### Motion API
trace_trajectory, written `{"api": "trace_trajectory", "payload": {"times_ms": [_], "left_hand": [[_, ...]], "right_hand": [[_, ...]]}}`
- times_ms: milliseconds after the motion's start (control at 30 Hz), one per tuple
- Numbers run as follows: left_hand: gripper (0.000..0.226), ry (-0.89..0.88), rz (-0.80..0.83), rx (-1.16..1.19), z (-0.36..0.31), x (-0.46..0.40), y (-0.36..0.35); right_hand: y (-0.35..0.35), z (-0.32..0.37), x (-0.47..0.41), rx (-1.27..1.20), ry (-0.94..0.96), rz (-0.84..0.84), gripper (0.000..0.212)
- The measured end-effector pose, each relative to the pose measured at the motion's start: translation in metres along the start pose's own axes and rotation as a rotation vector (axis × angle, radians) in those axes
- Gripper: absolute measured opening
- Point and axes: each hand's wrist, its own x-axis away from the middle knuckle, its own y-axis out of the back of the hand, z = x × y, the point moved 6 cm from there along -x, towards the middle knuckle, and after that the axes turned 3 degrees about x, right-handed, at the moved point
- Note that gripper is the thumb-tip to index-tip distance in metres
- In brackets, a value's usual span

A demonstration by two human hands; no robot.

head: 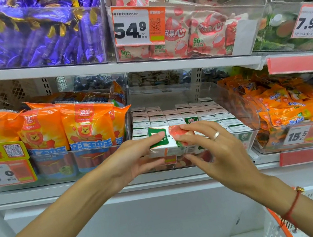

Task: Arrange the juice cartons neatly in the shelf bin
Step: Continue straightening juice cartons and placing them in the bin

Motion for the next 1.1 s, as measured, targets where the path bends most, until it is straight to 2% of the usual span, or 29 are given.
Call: {"api": "trace_trajectory", "payload": {"times_ms": [67, 167, 267, 333, 433, 567, 633, 800, 933, 1100], "left_hand": [[0.035, -0.038, -0.06, 0.015, -0.007, -0.006, 0.003], [0.025, -0.138, -0.137, 0.053, -0.029, -0.022, 0.001], [0.027, -0.283, -0.241, -0.146, -0.049, -0.052, -0.01], [0.029, -0.357, -0.269, -0.293, -0.055, -0.073, -0.025], [0.026, -0.414, -0.224, -0.48, -0.055, -0.102, -0.046], [0.043, -0.476, -0.212, -0.831, -0.055, -0.125, -0.058], [0.045, -0.497, -0.228, -1.024, -0.061, -0.129, -0.06], [0.043, -0.49, -0.093, -1.289, -0.082, -0.136, -0.08], [0.054, -0.446, -0.024, -1.43, -0.084, -0.148, -0.095], [0.038, -0.308, 0.105, -1.601, -0.05, -0.166, -0.102]], "right_hand": [[-0.006, -0.019, -0.001, -0.03, -0.114, 0.03, 0.057], [-0.018, -0.063, 0.005, 0.022, -0.405, 0.147, 0.052], [-0.032, -0.095, 0.013, 0.131, -0.529, 0.349, 0.05], [-0.036, -0.101, 0.014, 0.17, -0.512, 0.39, 0.055], [-0.037, -0.104, 0.015, 0.172, -0.499, 0.383, 0.059], [-0.036, -0.105, 0.017, 0.175, -0.497, 0.393, 0.064], [-0.037, -0.104, 0.019, 0.167, -0.491, 0.402, 0.066], [-0.036, -0.105, 0.022, 0.165, -0.472, 0.403, 0.058], [-0.036, -0.108, 0.024, 0.159, -0.461, 0.408, 0.056], [-0.037, -0.109, 0.025, 0.153, -0.458, 0.424, 0.058]]}}
